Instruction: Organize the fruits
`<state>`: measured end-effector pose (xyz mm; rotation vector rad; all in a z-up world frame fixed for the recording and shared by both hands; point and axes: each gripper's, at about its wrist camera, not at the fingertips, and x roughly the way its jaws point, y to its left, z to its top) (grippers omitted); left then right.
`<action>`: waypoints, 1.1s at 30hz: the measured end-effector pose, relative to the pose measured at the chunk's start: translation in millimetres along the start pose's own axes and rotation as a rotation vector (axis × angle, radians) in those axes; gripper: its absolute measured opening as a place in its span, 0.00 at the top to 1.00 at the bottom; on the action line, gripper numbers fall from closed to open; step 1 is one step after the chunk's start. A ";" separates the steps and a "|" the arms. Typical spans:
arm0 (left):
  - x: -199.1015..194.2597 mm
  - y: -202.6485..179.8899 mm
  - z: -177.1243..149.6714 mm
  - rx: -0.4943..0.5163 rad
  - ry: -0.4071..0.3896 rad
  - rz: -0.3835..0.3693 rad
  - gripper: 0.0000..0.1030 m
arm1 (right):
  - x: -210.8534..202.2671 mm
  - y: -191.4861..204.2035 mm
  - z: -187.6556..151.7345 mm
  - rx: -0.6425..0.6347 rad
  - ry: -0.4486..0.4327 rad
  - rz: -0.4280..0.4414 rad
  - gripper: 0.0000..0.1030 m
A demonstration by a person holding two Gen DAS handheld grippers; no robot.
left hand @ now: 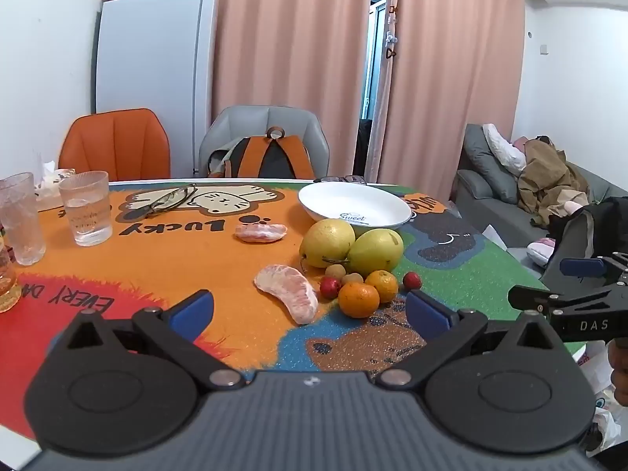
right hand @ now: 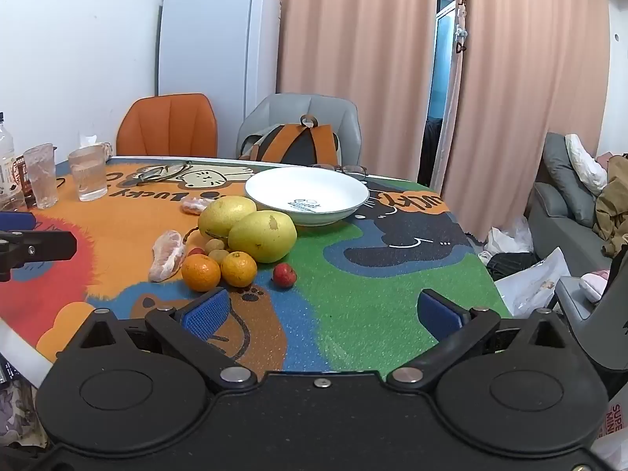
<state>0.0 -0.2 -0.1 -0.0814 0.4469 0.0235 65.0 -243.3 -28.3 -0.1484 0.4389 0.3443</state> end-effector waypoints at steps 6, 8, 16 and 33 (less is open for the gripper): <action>-4.5 -3.4 0.4 0.014 0.002 0.009 0.00 | -0.5 -0.3 -0.4 -0.002 -0.005 -0.001 0.00; -3.7 -4.9 3.0 0.015 0.008 0.012 0.00 | -0.7 -1.1 0.0 -0.002 -0.003 -0.001 0.00; 2.6 0.4 0.1 -0.005 0.024 0.017 0.00 | -1.5 -3.0 1.6 -0.001 -0.003 0.003 0.00; -3.5 1.7 0.8 -0.012 -0.007 0.020 0.00 | 2.2 -1.9 0.5 0.016 0.006 0.023 0.00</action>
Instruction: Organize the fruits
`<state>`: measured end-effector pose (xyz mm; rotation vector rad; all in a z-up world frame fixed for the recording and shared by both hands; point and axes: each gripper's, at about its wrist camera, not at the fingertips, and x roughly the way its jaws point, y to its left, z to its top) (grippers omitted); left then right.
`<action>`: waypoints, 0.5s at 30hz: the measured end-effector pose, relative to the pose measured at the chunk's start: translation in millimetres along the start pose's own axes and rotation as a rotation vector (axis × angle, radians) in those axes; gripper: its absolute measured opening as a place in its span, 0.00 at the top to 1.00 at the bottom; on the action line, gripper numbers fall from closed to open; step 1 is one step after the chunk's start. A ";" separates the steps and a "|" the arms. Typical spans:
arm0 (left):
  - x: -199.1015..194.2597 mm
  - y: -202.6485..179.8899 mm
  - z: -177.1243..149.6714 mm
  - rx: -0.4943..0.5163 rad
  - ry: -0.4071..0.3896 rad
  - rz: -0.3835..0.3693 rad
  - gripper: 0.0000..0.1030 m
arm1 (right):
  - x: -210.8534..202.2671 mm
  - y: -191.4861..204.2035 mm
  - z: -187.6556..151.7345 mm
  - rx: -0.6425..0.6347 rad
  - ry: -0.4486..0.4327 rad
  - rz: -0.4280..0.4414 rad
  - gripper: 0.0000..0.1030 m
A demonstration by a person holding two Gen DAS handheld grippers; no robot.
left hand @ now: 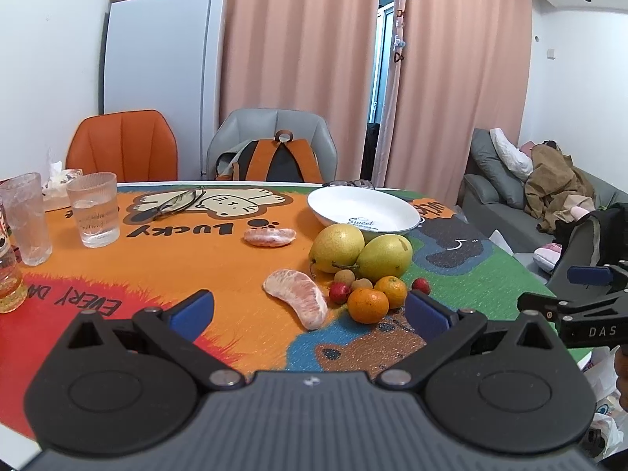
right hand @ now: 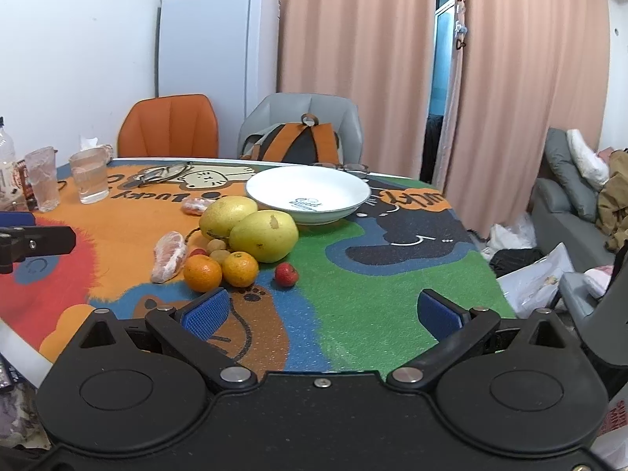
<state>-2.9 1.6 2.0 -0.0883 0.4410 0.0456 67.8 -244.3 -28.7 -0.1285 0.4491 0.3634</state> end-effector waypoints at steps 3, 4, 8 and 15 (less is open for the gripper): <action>-0.3 -0.5 -0.5 0.002 -0.003 0.000 0.00 | -1.0 -1.4 -2.5 0.004 -0.007 0.032 0.00; 0.1 -1.0 -0.5 0.005 -0.004 0.003 0.00 | -1.5 -0.7 -2.7 -0.001 -0.009 0.033 0.00; 0.0 -1.3 -0.6 0.001 -0.004 0.004 0.00 | -2.0 1.8 -2.4 -0.013 -0.015 0.004 0.00; 0.2 -1.5 0.4 0.010 -0.007 0.012 0.00 | 0.2 -0.7 -2.5 -0.002 -0.009 -0.011 0.00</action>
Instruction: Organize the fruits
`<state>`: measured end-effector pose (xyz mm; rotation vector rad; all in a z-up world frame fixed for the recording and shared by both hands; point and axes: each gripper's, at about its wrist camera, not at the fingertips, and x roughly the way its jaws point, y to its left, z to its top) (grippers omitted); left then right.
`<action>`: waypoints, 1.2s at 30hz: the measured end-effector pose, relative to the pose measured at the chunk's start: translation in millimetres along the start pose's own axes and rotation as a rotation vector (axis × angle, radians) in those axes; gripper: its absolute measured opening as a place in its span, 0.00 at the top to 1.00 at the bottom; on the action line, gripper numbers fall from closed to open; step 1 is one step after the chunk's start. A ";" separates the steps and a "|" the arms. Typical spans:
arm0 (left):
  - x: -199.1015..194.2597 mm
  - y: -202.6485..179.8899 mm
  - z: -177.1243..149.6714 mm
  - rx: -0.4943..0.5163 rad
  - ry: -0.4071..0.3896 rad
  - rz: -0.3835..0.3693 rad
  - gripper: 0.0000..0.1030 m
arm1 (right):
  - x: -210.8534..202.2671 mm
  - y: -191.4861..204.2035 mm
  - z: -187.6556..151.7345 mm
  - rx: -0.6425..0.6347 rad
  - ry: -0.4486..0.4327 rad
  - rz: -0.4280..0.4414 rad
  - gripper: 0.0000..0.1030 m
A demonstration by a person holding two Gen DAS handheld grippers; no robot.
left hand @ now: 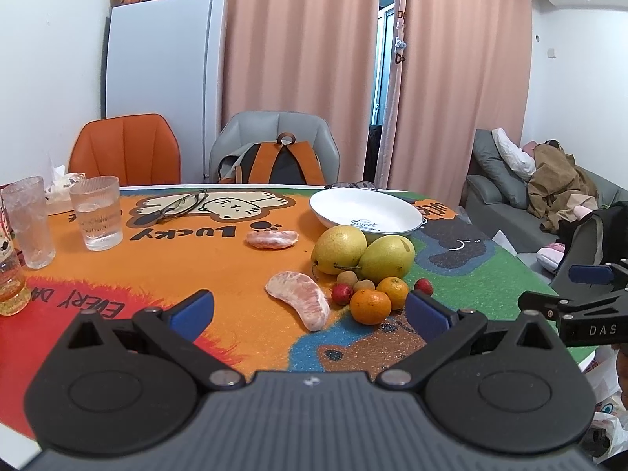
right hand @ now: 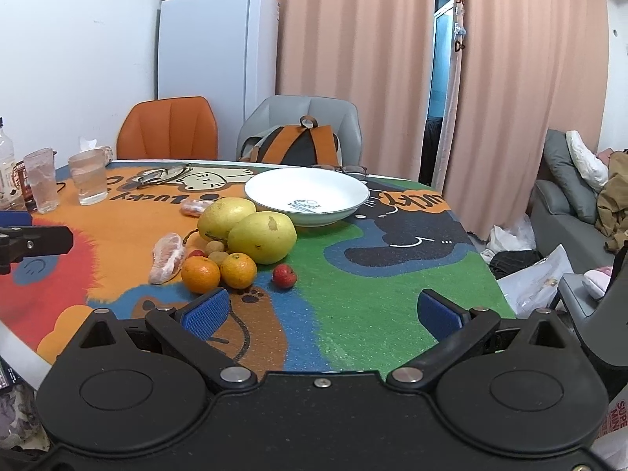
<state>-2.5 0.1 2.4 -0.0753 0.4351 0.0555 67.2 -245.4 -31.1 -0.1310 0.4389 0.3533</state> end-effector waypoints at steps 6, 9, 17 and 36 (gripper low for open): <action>-0.5 1.9 0.2 -0.011 -0.003 0.003 0.00 | 0.3 1.5 -0.5 -0.003 -0.001 0.005 0.00; 0.4 2.7 0.3 -0.013 -0.002 0.004 0.00 | 0.8 1.9 -0.7 -0.006 -0.003 0.005 0.00; 1.9 0.3 -1.1 -0.001 -0.009 -0.010 0.00 | 1.1 1.7 -1.5 -0.008 0.001 0.011 0.00; 2.1 -1.7 -1.1 0.013 -0.018 -0.007 0.00 | 0.8 3.4 -3.2 -0.027 -0.009 0.020 0.00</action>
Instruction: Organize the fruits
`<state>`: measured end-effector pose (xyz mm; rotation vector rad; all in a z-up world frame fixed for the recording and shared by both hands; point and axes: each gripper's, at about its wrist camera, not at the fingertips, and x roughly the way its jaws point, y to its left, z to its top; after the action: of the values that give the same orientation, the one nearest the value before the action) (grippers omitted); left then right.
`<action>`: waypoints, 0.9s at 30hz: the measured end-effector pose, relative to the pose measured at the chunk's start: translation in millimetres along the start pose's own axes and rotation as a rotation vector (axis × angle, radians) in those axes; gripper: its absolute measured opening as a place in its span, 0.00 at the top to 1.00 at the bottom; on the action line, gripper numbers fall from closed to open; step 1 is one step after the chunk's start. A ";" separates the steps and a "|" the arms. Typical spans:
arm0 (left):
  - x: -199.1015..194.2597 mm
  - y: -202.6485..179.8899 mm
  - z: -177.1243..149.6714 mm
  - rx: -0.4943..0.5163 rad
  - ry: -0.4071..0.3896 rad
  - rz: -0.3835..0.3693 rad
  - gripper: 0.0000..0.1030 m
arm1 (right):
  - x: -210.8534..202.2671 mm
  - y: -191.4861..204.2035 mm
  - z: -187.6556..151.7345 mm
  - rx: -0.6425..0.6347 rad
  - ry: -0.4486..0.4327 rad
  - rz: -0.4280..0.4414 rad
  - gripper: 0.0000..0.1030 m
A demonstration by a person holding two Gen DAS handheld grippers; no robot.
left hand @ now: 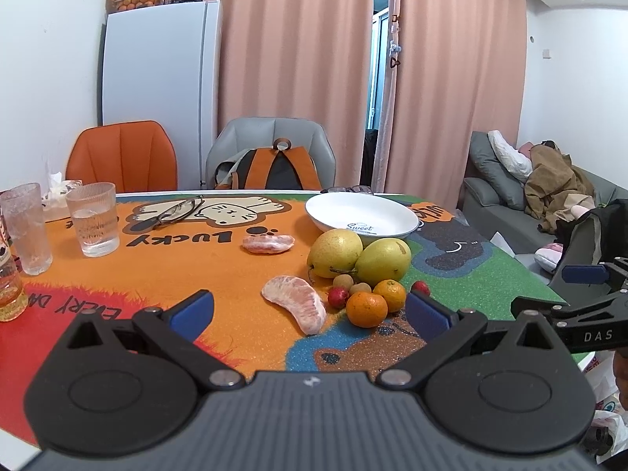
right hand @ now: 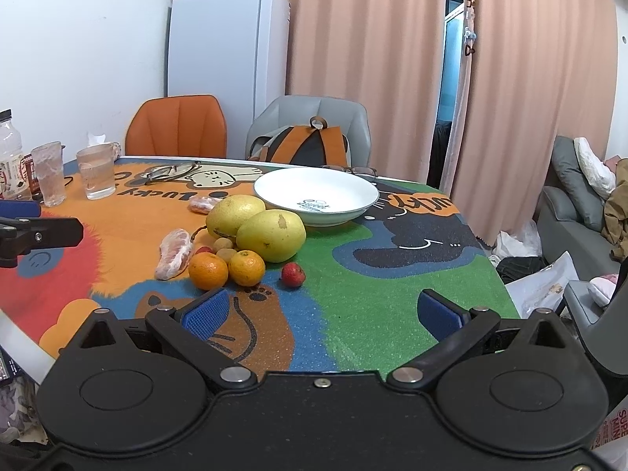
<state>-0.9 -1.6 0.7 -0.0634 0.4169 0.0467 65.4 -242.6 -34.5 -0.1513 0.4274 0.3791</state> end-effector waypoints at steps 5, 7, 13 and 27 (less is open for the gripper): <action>1.2 0.2 0.1 0.000 0.003 -0.002 0.00 | 0.9 0.2 -0.5 -0.002 0.003 -0.002 0.00; 1.2 0.4 -0.6 -0.003 0.005 -0.003 0.00 | 1.5 0.3 -0.7 -0.003 0.004 0.000 0.00; 1.4 1.4 -1.0 -0.002 0.004 -0.004 0.00 | 1.8 1.2 -1.7 -0.008 0.007 0.002 0.00; 9.8 2.9 -3.9 -0.014 0.026 -0.012 0.00 | 3.3 -2.0 -2.2 -0.006 0.002 0.011 0.01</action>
<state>6.3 1.4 -7.0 -0.0808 0.4422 0.0367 68.2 -243.8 -37.7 -0.1557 0.4294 0.3909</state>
